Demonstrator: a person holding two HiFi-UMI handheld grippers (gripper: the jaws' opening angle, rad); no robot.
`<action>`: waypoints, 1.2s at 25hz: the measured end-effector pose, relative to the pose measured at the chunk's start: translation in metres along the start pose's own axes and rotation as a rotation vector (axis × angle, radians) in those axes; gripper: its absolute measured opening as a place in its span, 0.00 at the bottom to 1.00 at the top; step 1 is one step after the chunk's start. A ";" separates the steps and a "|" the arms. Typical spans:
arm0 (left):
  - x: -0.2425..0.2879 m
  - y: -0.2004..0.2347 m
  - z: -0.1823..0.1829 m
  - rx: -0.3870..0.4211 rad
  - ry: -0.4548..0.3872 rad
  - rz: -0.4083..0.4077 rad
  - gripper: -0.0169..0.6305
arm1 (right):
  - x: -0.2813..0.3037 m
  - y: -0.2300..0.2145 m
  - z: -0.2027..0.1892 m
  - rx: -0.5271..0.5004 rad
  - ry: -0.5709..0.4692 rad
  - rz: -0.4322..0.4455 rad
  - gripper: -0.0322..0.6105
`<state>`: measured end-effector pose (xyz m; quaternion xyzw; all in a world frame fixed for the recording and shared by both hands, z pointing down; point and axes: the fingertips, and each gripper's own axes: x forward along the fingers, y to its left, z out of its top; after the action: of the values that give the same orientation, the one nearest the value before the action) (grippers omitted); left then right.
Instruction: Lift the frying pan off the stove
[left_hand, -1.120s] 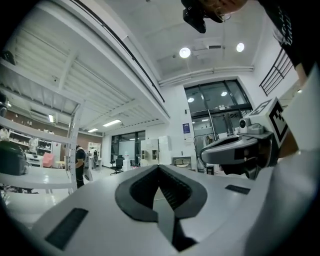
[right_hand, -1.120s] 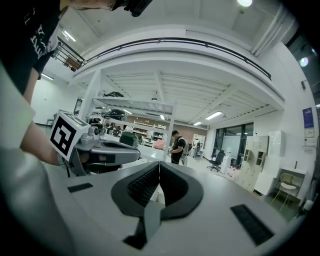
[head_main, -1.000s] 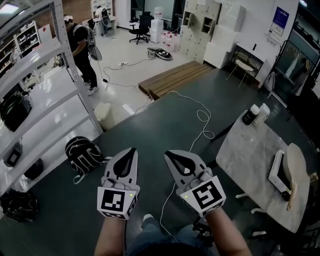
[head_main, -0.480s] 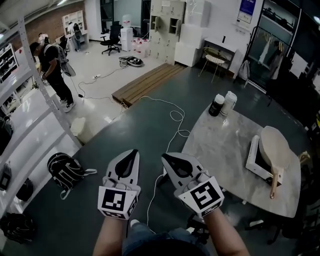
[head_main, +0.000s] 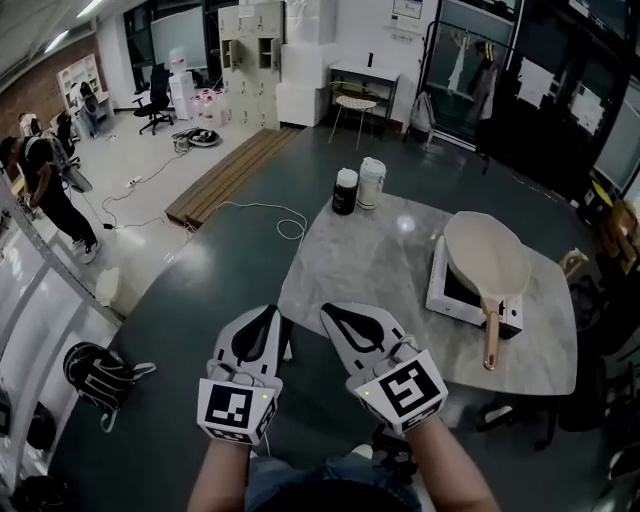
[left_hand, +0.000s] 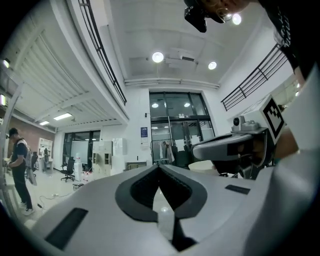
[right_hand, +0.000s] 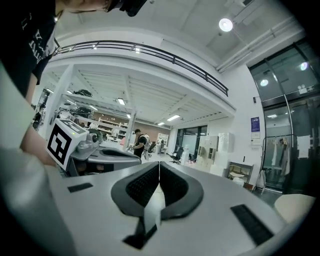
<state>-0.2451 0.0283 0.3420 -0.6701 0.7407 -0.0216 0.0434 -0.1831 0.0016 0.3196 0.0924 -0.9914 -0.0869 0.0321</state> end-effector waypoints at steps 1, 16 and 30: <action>0.006 -0.012 -0.003 -0.003 0.003 -0.013 0.04 | -0.010 -0.009 -0.005 0.002 0.004 -0.015 0.09; 0.087 -0.217 -0.017 -0.035 0.081 -0.384 0.05 | -0.161 -0.142 -0.046 0.029 0.060 -0.242 0.09; 0.126 -0.355 -0.035 -0.361 0.273 -0.784 0.40 | -0.289 -0.235 -0.073 0.151 0.079 -0.628 0.09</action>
<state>0.0907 -0.1342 0.4038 -0.8878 0.4218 0.0050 -0.1838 0.1481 -0.1832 0.3358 0.3989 -0.9162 -0.0151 0.0351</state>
